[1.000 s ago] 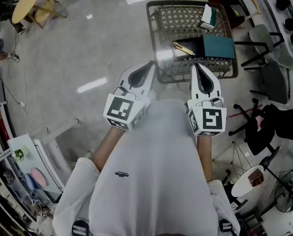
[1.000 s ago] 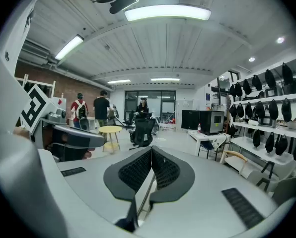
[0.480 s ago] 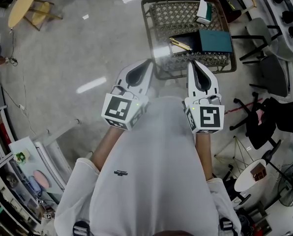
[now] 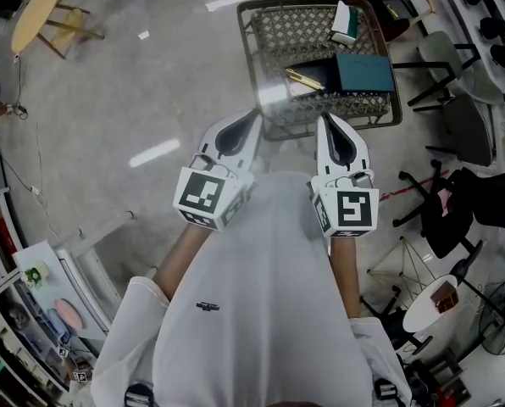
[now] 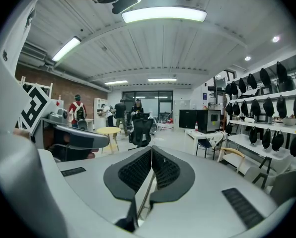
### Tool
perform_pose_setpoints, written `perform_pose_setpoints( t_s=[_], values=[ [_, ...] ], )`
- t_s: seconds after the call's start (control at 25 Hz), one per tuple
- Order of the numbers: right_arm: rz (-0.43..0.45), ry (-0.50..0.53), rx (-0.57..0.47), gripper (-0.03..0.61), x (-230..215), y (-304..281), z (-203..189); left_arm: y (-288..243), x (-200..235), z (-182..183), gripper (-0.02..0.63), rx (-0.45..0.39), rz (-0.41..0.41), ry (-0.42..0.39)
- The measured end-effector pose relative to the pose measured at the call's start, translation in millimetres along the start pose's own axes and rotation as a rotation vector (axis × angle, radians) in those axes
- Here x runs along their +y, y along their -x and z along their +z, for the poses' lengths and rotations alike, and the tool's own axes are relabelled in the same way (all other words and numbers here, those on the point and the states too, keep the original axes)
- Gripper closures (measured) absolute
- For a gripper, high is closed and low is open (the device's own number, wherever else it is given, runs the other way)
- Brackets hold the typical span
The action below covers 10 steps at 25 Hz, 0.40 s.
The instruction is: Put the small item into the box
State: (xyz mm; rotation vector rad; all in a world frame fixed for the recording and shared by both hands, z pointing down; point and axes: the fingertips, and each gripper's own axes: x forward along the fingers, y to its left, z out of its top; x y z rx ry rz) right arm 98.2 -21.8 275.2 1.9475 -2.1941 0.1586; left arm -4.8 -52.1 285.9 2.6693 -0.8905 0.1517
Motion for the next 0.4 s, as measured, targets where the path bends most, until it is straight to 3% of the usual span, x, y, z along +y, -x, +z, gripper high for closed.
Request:
perform_pose_setpoints(
  t_s=[0.4],
  values=[
    [-0.015, -0.005, -0.003, 0.578, -4.4, 9.7, -0.9, 1.8, -7.6, -3.6, 0.612, 0.008, -0.011, -0.001]
  ],
)
